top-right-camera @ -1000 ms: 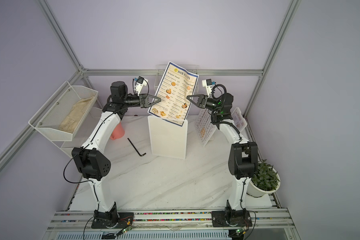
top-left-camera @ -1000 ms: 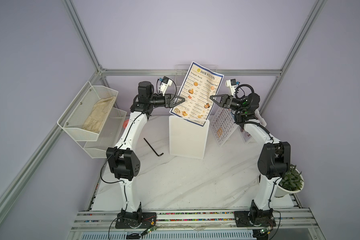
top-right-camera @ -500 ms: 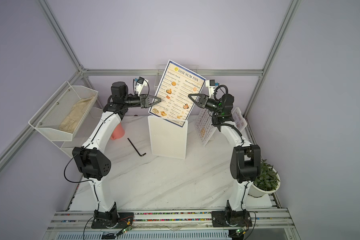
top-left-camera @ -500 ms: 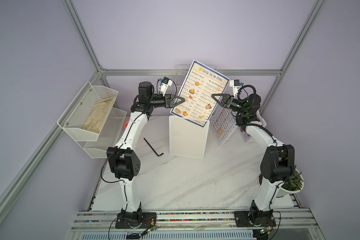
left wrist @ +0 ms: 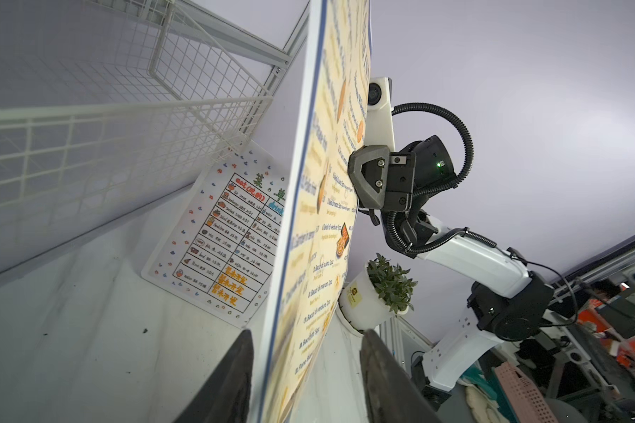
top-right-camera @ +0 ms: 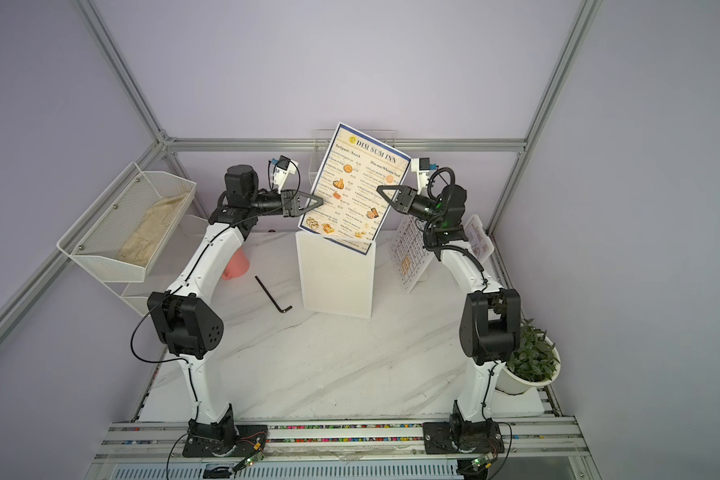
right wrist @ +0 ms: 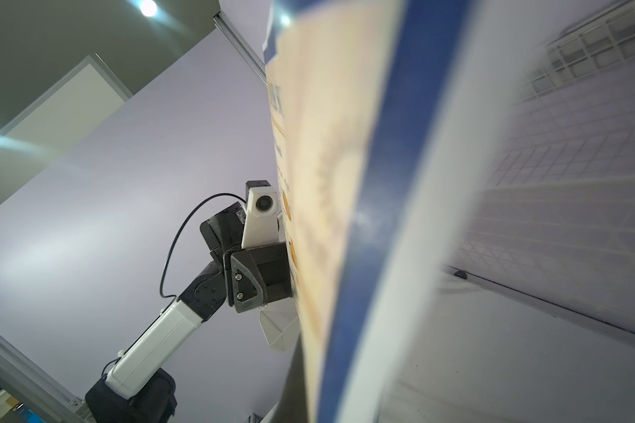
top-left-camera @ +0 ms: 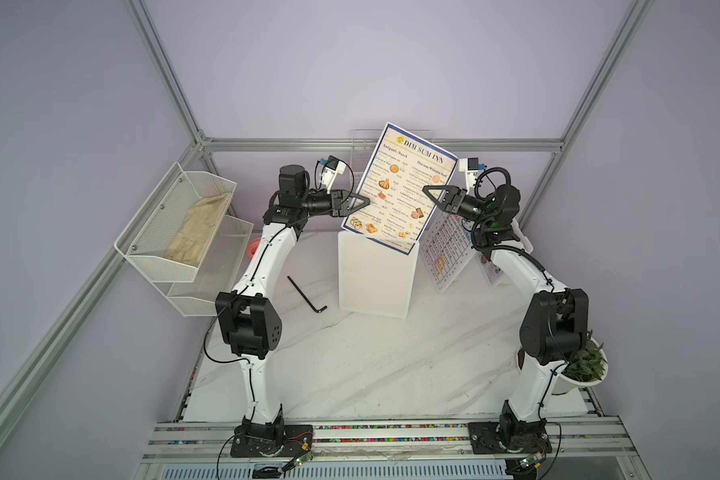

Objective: Insert the menus into the narrow rack
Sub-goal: Insert the menu into the narrow rack.

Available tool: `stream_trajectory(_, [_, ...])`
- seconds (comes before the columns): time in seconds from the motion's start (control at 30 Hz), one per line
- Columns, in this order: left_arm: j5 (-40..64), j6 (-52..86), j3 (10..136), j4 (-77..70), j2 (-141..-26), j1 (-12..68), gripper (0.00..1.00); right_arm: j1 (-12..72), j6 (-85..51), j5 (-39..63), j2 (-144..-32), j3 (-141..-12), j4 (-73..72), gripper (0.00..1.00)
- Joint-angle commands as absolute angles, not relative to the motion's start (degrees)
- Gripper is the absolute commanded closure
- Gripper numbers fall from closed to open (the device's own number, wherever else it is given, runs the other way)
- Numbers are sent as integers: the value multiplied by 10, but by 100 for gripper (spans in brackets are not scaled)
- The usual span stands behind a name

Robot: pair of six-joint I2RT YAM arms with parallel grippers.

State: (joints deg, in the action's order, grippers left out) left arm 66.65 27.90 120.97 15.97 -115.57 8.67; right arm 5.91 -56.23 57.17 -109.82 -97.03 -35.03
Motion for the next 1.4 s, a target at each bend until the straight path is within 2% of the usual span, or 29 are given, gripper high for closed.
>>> stream_trajectory(0.0, [667,273,1225,147,-1147,87,45,63,-552,608,-1112,-1005,-333,99])
stream_trajectory(0.47, [650,254,1233,175,-1147,83,38,65,-527,672,-1133,-1073,-267,100])
stream_trajectory(0.9, [657,258,1249,175,-1153,84,37,67,-387,630,-1143,-1144,-82,100])
stream_trajectory(1.37, [651,264,1257,175,-1160,84,36,67,-319,621,-1158,-1197,12,100])
